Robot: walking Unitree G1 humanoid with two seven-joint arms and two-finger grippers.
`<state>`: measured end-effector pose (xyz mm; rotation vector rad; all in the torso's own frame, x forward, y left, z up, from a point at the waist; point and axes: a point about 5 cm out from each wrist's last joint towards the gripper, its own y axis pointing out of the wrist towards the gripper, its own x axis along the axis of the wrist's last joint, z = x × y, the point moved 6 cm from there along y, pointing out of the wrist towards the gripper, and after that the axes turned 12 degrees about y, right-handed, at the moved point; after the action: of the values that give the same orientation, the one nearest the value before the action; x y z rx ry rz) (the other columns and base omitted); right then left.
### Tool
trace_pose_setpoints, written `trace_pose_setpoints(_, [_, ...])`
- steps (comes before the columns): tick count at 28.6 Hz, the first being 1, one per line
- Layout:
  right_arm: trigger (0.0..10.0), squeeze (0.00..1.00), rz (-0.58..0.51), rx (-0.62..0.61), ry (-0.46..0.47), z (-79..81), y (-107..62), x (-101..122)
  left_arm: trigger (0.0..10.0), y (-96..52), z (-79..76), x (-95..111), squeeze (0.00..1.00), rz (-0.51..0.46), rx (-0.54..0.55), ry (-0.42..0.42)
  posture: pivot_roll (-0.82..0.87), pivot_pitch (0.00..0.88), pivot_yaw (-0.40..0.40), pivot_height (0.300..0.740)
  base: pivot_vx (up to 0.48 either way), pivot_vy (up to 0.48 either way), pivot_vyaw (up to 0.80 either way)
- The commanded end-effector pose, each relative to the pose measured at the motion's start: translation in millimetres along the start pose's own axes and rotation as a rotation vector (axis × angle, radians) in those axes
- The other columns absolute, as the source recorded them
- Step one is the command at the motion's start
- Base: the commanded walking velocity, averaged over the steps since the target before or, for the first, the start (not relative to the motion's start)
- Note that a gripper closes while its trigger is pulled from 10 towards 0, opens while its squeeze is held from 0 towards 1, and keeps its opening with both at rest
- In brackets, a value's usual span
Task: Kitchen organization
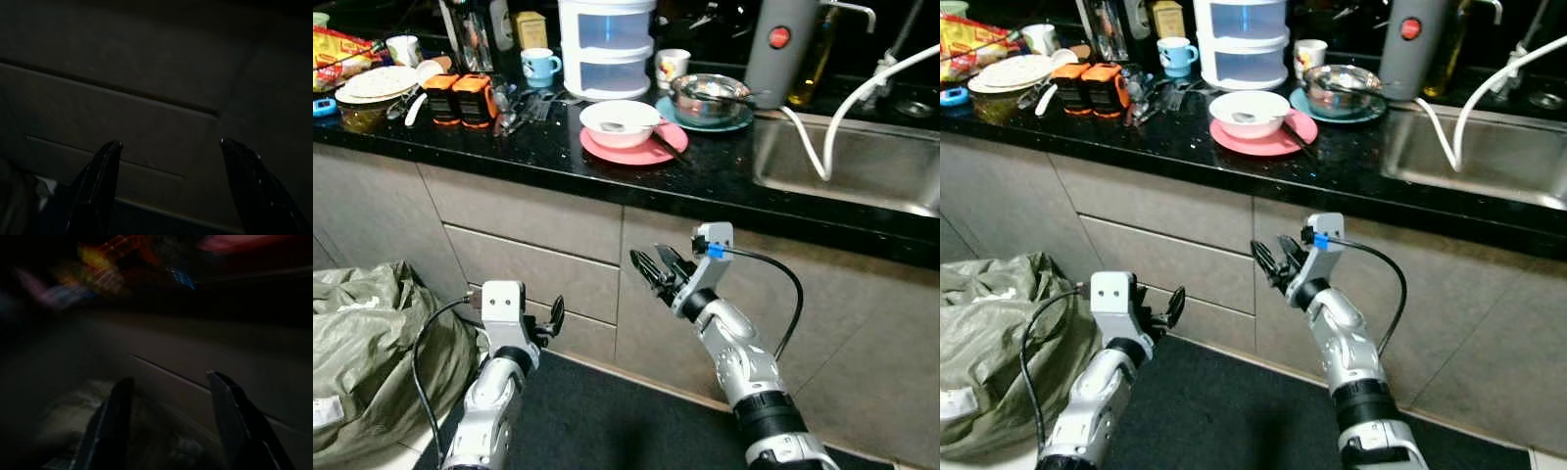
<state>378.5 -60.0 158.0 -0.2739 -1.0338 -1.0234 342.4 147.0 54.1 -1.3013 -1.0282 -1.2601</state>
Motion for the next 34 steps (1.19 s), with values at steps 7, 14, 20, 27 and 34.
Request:
trace_pose_setpoints(7, [10.0,0.00,-0.236,0.617,0.340,106.8,-14.1,97.5,10.0,1.4,-1.2,-4.8,0.00,0.015,-0.009,0.009,0.10,0.000,0.022,0.740,0.448,0.000,0.00])
trace_pose_setpoints(14, [10.0,0.00,-0.279,0.731,0.346,128.0,-22.2,121.5,10.0,2.3,-1.8,-5.0,0.00,0.015,-0.013,0.010,0.10,0.000,0.021,0.740,0.448,0.000,0.00])
trace_pose_setpoints(20, [10.0,0.00,-0.213,0.588,0.111,116.6,-8.8,113.1,10.0,2.7,-1.2,-4.7,0.00,0.014,-0.012,0.013,0.10,0.000,0.019,0.740,0.441,0.000,0.00])
trace_pose_setpoints(27, [10.0,0.31,-0.236,0.387,-0.185,75.6,-23.9,160.9,10.0,0.3,-9.8,-4.7,0.00,0.008,-0.064,0.049,0.12,0.000,0.016,0.740,0.117,0.000,0.00])
trace_pose_setpoints(34, [10.0,1.00,-0.271,0.301,-0.339,58.0,-46.4,195.4,10.0,-1.5,-27.0,-5.5,0.00,0.009,-0.188,0.049,0.10,0.000,0.038,0.740,0.000,0.000,0.00])
